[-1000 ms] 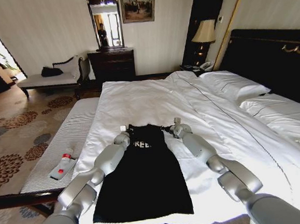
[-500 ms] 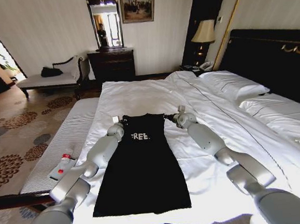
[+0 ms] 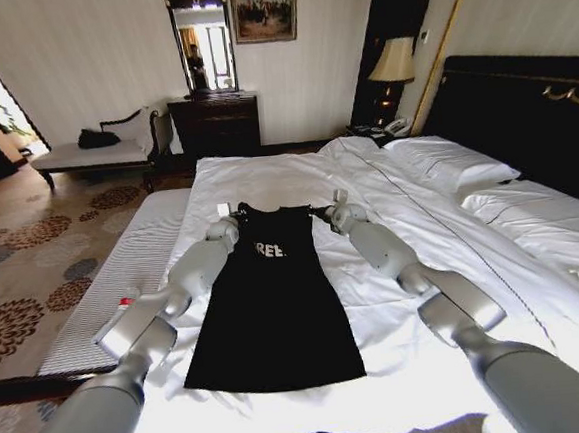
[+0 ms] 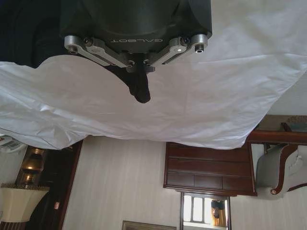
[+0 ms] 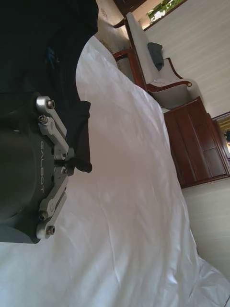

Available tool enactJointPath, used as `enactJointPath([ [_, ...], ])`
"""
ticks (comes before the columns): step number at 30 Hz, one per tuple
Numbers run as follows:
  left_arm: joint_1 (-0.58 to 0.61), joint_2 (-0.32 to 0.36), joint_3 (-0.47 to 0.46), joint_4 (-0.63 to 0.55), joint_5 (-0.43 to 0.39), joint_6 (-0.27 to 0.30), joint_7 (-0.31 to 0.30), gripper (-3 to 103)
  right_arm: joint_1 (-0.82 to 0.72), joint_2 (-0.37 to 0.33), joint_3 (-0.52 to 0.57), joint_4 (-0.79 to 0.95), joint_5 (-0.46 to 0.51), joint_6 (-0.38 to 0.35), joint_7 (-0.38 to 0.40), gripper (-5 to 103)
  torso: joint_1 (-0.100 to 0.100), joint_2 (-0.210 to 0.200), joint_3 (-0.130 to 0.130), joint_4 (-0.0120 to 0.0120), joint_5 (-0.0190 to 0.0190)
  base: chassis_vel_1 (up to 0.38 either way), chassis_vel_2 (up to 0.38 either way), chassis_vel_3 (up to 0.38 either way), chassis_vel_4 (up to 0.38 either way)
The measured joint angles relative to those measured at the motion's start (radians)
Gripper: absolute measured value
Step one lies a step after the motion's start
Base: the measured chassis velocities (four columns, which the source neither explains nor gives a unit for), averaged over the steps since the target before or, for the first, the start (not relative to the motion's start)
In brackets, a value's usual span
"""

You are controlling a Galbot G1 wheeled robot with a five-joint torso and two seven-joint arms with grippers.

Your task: Fold the clothes on the bed.

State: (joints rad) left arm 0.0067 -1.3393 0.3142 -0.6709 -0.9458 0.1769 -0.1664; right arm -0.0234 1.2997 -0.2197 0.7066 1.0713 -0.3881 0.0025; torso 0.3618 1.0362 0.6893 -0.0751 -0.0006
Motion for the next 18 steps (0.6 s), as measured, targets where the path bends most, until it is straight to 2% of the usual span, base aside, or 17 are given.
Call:
enactJointPath([
  [8, 0.087, 0.025, -0.024, -0.084, 0.042, -0.004, -0.029, 2, -0.073, -0.035, 0.021, 0.103, -0.041, 0.032, 0.005, 1, 0.000, 0.000, 0.000, -0.0009, 0.0001, 0.000, 0.000, 0.000, 0.000],
  [12, 0.180, 0.061, -0.045, -0.221, 0.072, -0.010, -0.076, 2, -0.168, -0.091, 0.062, 0.271, -0.046, 0.050, 0.046, 1, 0.000, 0.000, 0.000, 0.0000, 0.0002, 0.000, 0.000, 0.000, 0.000],
  [14, 0.194, 0.068, -0.046, -0.249, 0.073, -0.010, -0.083, 2, -0.183, -0.103, 0.069, 0.296, -0.045, 0.051, 0.050, 1, 0.000, 0.000, 0.000, 0.0003, 0.0000, 0.000, 0.000, 0.000, 0.000],
  [18, 0.295, 0.150, -0.054, -0.453, 0.075, -0.010, -0.136, 2, -0.303, -0.208, 0.108, 0.470, -0.047, 0.064, 0.065, 1, 0.000, 0.000, 0.000, -0.0010, 0.0002, 0.000, 0.000, 0.000, 0.000],
])
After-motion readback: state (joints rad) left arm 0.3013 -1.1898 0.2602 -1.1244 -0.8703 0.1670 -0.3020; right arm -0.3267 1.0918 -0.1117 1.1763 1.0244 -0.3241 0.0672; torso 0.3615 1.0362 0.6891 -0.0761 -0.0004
